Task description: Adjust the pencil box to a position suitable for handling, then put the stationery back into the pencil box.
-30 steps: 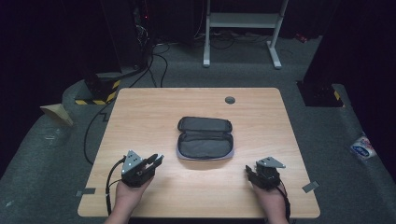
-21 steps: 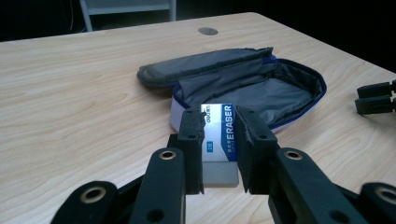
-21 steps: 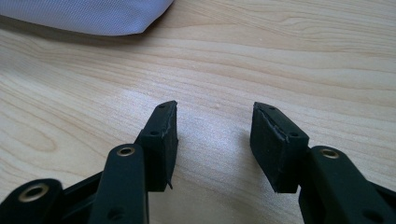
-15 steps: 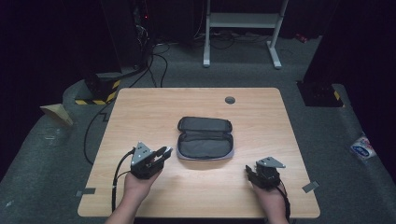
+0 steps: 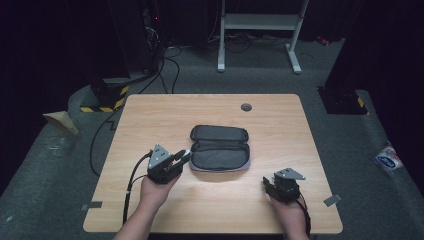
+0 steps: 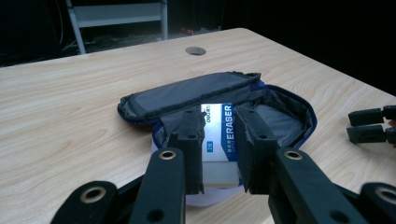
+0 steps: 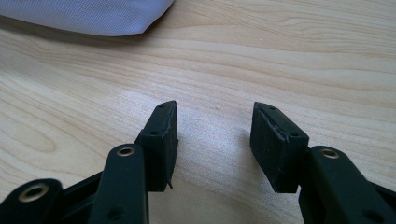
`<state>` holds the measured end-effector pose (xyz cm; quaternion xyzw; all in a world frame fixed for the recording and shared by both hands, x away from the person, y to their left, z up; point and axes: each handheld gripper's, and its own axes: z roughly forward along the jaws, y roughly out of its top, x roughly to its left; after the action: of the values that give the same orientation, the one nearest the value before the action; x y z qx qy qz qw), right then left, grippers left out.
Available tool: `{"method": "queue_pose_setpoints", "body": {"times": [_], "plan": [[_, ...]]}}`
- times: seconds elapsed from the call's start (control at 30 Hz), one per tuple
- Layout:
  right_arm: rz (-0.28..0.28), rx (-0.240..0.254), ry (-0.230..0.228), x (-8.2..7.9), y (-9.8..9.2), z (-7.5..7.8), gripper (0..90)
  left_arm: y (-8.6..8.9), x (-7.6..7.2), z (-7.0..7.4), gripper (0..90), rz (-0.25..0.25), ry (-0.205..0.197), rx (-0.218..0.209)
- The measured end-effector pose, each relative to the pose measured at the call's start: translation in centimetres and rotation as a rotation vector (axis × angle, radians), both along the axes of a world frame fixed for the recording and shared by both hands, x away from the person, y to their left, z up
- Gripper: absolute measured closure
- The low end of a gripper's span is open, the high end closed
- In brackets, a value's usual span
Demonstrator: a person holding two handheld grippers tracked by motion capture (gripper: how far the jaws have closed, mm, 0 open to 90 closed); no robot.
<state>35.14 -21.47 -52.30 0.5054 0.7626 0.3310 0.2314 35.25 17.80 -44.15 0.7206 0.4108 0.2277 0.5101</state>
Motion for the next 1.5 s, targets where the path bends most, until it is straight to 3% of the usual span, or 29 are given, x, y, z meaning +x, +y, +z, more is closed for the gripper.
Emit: {"method": "queue_pose_setpoints", "body": {"times": [0.17, 1.17, 1.5], "plan": [[0.000, 0.000, 0.000, 0.0, 0.0, 0.0, 50.8, -0.4, 0.5, 0.1, 72.8, -0.003, 0.000, -0.012], [-0.002, 0.001, 0.000, 0.0, 0.0, 0.0, 50.8, -3.7, 3.3, -0.1, 72.8, -0.035, 0.018, 0.015], [-0.005, 0.002, 0.000, 0.0, 0.0, 0.0, 50.8, -5.3, 5.1, -0.9, 72.6, -0.040, 0.054, 0.055]]}}
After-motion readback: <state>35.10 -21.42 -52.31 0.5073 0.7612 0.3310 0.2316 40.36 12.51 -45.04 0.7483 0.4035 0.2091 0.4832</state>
